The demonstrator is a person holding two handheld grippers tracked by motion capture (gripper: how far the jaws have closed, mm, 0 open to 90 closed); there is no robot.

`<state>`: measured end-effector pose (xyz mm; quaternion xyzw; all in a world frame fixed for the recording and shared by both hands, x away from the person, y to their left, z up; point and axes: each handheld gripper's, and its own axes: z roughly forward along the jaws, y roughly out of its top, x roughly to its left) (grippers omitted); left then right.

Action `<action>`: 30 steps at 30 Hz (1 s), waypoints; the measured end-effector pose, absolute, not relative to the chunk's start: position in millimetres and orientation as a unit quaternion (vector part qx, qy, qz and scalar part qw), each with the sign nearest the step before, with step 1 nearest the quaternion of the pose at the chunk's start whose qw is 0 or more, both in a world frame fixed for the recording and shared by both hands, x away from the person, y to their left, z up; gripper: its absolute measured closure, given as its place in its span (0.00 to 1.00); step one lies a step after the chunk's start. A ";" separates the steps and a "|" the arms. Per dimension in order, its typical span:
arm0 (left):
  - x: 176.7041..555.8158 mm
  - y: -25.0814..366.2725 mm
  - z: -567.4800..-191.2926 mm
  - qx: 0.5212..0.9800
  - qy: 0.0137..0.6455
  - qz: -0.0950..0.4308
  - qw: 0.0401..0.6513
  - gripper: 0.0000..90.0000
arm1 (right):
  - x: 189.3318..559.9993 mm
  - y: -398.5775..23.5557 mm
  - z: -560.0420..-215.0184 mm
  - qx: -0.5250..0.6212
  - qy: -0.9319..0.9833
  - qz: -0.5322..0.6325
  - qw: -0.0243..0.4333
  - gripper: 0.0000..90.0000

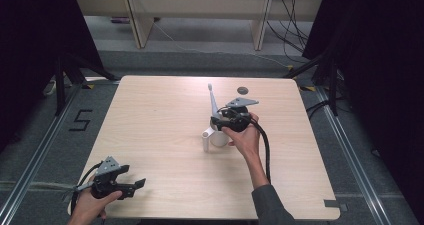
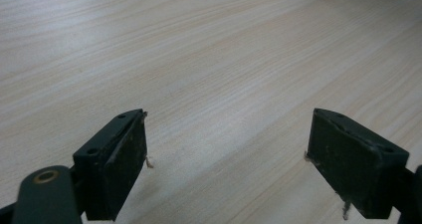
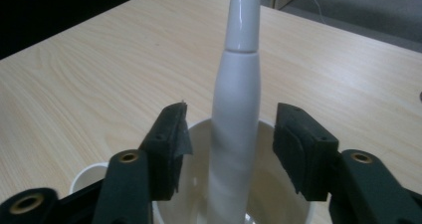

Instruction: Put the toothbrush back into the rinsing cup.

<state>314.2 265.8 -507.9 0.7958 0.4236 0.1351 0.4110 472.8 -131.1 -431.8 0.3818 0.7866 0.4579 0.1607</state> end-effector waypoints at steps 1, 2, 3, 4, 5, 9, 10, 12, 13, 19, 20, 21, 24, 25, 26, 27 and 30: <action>314.0 265.6 -508.0 0.795 0.425 0.136 0.411 0.17 | 472.9 -134.3 -429.4 0.375 0.790 0.455 0.171 0.47; 314.0 265.5 -508.5 0.794 0.425 0.137 0.413 0.17 | 472.9 -134.3 -429.4 0.375 0.790 0.455 0.171 0.47; 313.9 265.3 -508.6 0.794 0.425 0.137 0.413 0.17 | 470.2 -137.4 -426.5 0.382 0.787 0.456 0.164 0.45; 313.9 265.2 -508.6 0.794 0.425 0.137 0.413 0.17 | 469.7 -138.0 -426.6 0.384 0.783 0.461 0.165 0.44; 313.9 265.2 -508.6 0.794 0.425 0.137 0.413 0.17 | 469.7 -138.0 -426.6 0.384 0.783 0.461 0.165 0.44; 314.3 265.9 -508.3 0.795 0.426 0.134 0.411 0.17 | 466.6 -145.4 -423.2 0.376 0.782 0.465 0.176 0.39; 314.3 265.9 -508.3 0.795 0.426 0.134 0.411 0.17 | 466.6 -145.4 -423.2 0.376 0.782 0.465 0.176 0.39; 314.3 265.9 -508.5 0.796 0.425 0.134 0.410 0.17 | 462.8 -147.6 -420.6 0.384 0.780 0.466 0.163 0.36; 314.3 265.9 -508.4 0.796 0.426 0.134 0.410 0.17 | 462.8 -148.6 -420.5 0.379 0.777 0.472 0.171 0.35; 313.7 263.4 -509.7 0.782 0.435 0.139 0.424 0.17 | 455.8 -149.7 -417.0 0.390 0.770 0.478 0.163 0.30; 313.7 263.4 -509.7 0.782 0.435 0.139 0.424 0.17 | 455.8 -149.7 -417.0 0.390 0.770 0.478 0.163 0.30; 313.9 265.8 -508.2 0.794 0.426 0.138 0.411 0.17 | 455.5 -150.3 -416.4 0.388 0.771 0.477 0.165 0.29; 314.0 266.1 -507.9 0.795 0.425 0.136 0.410 0.17 | 452.7 -152.1 -414.2 0.383 0.774 0.476 0.166 0.27; 314.0 266.1 -507.9 0.795 0.425 0.136 0.410 0.17 | 452.7 -152.1 -414.2 0.383 0.774 0.476 0.166 0.27; 313.9 265.5 -508.9 0.792 0.427 0.139 0.414 0.17 | 450.8 -151.7 -414.1 0.390 0.771 0.477 0.163 0.26; 314.2 266.0 -508.4 0.796 0.425 0.134 0.409 0.17 | 449.7 -154.1 -412.8 0.383 0.774 0.472 0.175 0.25; 314.1 265.7 -508.5 0.796 0.425 0.135 0.409 0.17 | 447.3 -155.5 -412.1 0.386 0.772 0.474 0.174 0.25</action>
